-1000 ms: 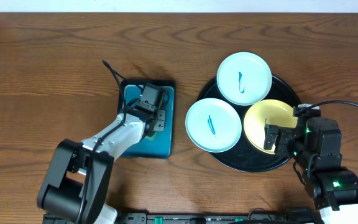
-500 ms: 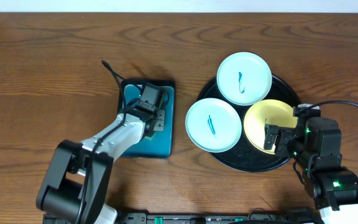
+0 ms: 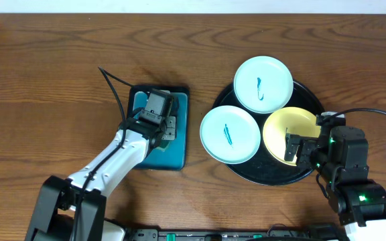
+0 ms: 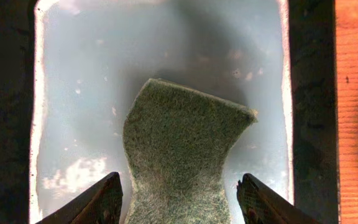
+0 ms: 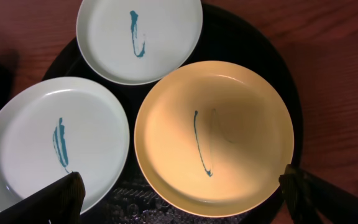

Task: Clean dirty plates on tray and stack at the side
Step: 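Lower the left gripper and pinch the green sponge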

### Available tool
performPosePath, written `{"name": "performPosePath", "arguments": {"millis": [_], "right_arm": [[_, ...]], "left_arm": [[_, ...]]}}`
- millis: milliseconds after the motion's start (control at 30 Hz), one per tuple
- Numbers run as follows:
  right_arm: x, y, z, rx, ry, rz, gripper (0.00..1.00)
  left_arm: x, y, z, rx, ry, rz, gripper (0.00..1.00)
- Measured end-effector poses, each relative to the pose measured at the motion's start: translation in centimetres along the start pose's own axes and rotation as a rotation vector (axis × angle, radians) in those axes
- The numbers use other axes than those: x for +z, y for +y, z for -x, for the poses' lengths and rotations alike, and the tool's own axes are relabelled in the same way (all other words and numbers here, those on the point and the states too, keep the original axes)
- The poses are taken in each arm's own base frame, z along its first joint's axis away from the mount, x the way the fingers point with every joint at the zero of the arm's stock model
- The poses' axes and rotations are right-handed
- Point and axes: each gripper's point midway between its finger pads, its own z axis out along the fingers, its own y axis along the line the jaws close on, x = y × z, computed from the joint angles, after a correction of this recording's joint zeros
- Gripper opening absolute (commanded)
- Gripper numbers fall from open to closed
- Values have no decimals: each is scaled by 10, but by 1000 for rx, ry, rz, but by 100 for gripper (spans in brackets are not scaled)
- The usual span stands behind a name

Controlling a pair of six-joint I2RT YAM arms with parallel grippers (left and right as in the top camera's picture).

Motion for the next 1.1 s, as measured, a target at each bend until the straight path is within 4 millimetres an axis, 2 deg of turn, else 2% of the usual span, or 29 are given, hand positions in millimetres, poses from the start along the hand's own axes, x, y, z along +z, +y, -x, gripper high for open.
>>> {"name": "performPosePath", "arguments": {"millis": [167, 300, 567, 700, 900, 1100], "right_arm": [[0, 0, 0, 0, 0, 0, 100], [0, 0, 0, 0, 0, 0, 99], [0, 0, 0, 0, 0, 0, 99], [0, 0, 0, 0, 0, 0, 99], [0, 0, 0, 0, 0, 0, 99], [0, 0, 0, 0, 0, 0, 99]], "left_arm": [[11, 1, -9, 6, 41, 12, 60], [22, 2, -20, 13, 85, 24, 54], [23, 2, -20, 12, 86, 22, 54], [20, 1, -17, 11, 75, 18, 54], [1, -1, 0, 0, 1, -2, 54], [-1, 0, 0, -2, 0, -1, 54]]}}
